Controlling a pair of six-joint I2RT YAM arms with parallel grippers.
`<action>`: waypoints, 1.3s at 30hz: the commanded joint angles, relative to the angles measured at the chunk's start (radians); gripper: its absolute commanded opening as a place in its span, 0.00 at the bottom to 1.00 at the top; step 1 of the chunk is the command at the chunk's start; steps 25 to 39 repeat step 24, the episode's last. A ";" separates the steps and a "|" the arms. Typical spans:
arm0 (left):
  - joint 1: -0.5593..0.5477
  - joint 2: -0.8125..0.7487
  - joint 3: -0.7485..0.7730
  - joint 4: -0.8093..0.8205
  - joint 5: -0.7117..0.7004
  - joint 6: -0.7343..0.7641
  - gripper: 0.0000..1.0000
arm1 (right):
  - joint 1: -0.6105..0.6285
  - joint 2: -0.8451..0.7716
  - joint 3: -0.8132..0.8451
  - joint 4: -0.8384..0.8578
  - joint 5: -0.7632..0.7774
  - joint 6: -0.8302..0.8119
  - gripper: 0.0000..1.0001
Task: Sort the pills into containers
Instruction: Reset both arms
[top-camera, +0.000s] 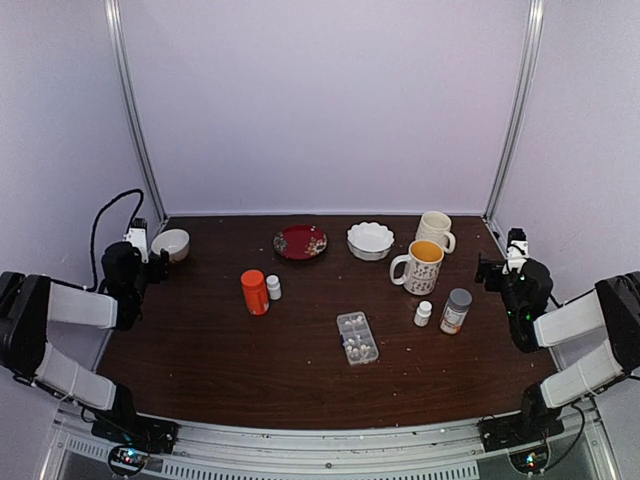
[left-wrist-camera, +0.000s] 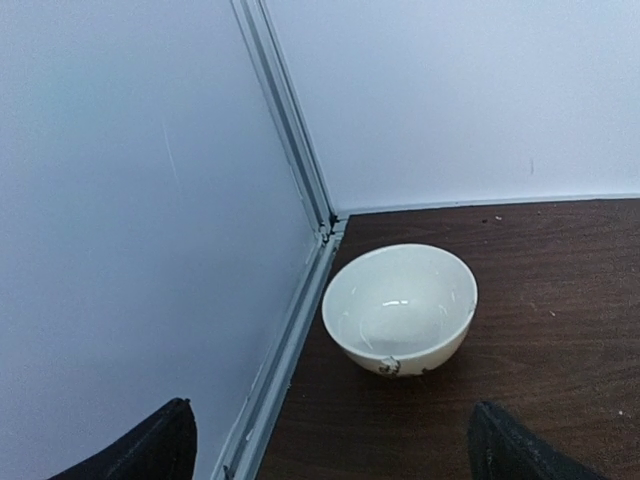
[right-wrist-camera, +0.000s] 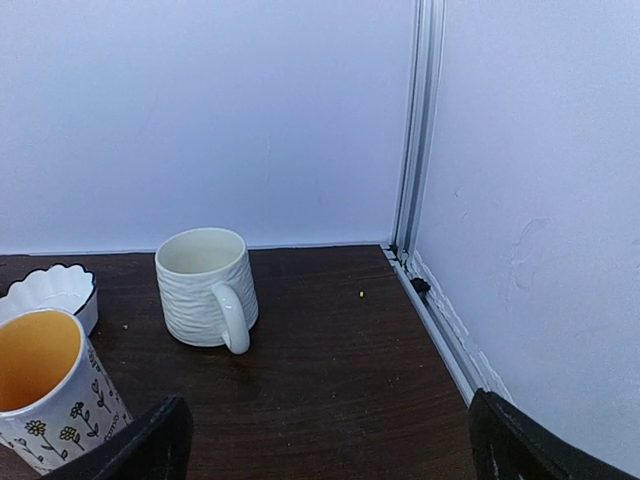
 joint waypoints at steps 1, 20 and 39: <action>0.082 0.082 -0.128 0.358 0.203 -0.015 0.98 | -0.006 0.000 0.016 0.030 0.029 0.009 1.00; 0.087 0.075 -0.096 0.278 0.222 -0.020 0.98 | -0.006 0.002 0.021 0.026 0.025 0.010 1.00; 0.088 0.076 -0.098 0.278 0.222 -0.020 0.98 | -0.006 0.001 0.016 0.035 0.021 0.003 1.00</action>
